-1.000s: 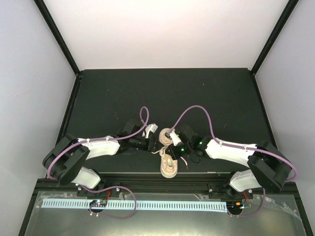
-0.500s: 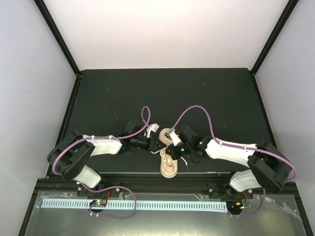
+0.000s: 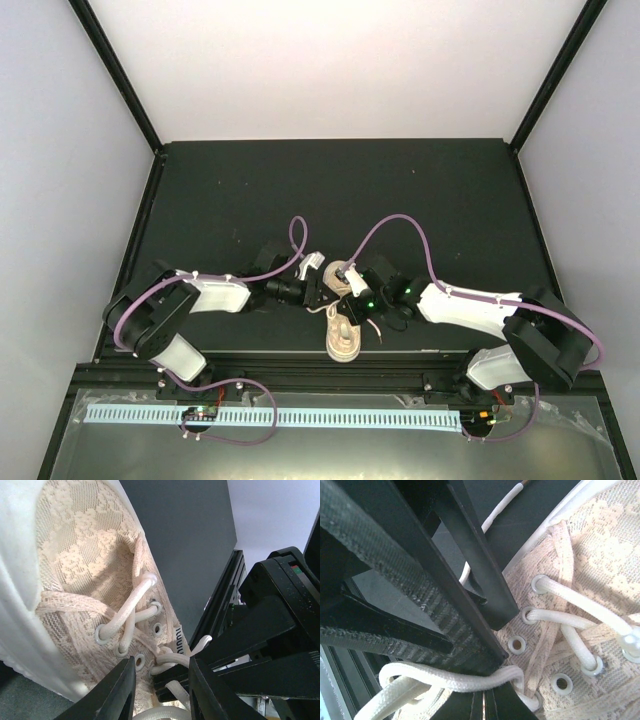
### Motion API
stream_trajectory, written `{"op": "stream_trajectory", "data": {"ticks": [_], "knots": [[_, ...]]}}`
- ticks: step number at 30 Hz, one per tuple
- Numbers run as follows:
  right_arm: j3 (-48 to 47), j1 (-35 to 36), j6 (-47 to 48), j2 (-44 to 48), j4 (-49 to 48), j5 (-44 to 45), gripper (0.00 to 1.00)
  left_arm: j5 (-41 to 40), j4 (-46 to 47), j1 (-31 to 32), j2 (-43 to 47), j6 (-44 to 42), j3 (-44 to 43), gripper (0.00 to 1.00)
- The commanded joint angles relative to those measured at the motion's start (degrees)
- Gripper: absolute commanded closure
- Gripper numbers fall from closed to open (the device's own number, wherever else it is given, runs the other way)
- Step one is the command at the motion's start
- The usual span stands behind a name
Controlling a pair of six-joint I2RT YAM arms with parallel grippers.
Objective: Tie the shoes
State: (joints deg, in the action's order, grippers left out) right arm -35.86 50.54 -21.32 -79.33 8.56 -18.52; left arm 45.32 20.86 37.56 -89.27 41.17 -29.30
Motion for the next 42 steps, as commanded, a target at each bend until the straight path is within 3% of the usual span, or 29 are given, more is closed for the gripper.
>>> {"op": "stream_trajectory", "data": {"ticks": [1, 6, 16, 24, 31, 37, 42], "knots": [[0.7, -0.11, 0.67, -0.21, 0.09, 1.34, 0.98, 2.57, 1.08, -0.07, -1.36, 0.8, 0.41, 0.69], [0.61, -0.11, 0.68, 0.09, -0.01, 1.64, 0.98, 3.42, 1.15, -0.07, -1.86, 1.41, 1.05, 0.75], [0.59, -0.11, 0.16, 0.48, -0.47, 2.6, 0.98, 6.45, 9.11, -0.06, -2.22, 5.95, 3.41, 0.98], [0.45, -0.16, -0.63, 2.35, 0.61, 4.64, 0.97, 6.13, 10.58, -0.1, -1.28, 6.96, 3.64, 0.98], [1.16, -0.16, -0.97, 8.31, 6.2, 7.79, 0.71, 1.84, 8.91, -0.09, 1.89, 6.96, 5.02, 0.98], [1.33, -0.16, -1.4, 13.86, 9.71, 8.55, 0.56, 1.13, 8.65, -0.07, 3.04, 7.16, 5.13, 0.99], [0.22, 2.73, -3.61, 16.06, 7.15, 8.77, 0.45, 1.17, 8.58, -0.07, 3.31, 7.26, 5.28, 0.98]]}}
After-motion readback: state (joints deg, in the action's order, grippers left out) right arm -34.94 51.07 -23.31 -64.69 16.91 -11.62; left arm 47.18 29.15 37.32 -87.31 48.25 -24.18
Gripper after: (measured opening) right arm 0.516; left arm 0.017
